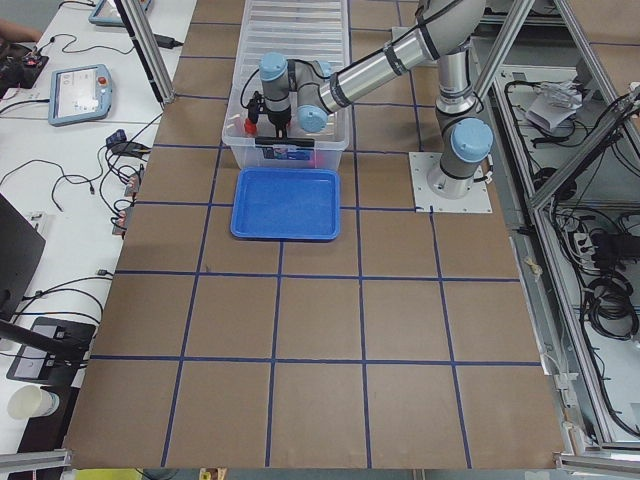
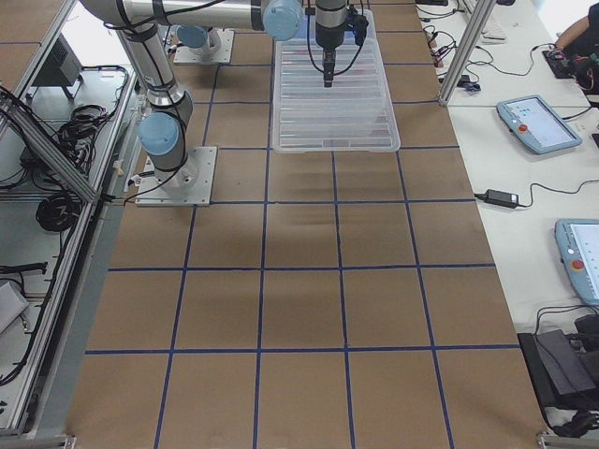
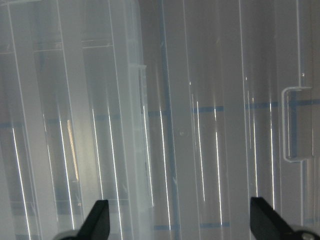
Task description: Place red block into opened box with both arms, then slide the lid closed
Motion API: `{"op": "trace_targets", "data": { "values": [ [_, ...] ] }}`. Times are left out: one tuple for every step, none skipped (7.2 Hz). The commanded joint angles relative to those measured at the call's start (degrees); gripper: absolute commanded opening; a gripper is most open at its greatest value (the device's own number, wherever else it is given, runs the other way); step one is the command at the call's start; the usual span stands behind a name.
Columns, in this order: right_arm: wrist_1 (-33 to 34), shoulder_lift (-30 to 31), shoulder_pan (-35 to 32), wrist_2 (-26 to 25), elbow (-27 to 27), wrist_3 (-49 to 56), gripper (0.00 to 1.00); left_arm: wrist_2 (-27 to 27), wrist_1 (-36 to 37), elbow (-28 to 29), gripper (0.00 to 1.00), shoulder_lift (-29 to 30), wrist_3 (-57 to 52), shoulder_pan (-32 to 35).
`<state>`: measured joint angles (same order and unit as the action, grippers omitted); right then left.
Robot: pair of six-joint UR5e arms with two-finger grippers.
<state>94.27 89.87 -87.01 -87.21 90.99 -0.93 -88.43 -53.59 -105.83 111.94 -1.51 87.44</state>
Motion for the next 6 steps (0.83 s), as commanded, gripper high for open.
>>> {"op": "trace_targets", "data": {
  "values": [
    [0.0,0.0,0.0,-0.2,0.0,0.0,1.0,-0.2,-0.6,1.9,1.0,-1.9,-0.2,0.2],
    [0.1,0.1,0.0,-0.2,0.0,0.1,1.0,-0.3,-7.2,5.5,1.0,-4.3,-0.2,-0.1],
    [0.2,0.0,0.1,-0.2,-0.1,0.4,1.0,-0.5,-14.7,9.6,1.0,-5.3,-0.2,0.4],
    [0.4,-0.2,1.0,-0.2,-0.2,1.1,1.0,-0.5,-18.4,12.9,1.0,-5.9,-0.2,0.4],
    [0.4,-0.2,1.9,-0.4,-0.6,1.4,1.0,-0.3,-21.3,14.7,1.0,-7.3,0.7,0.6],
    [0.4,-0.2,4.5,-0.1,-0.7,2.2,1.0,-0.6,-23.4,15.6,1.0,-9.5,0.8,0.6]
  ]
}}
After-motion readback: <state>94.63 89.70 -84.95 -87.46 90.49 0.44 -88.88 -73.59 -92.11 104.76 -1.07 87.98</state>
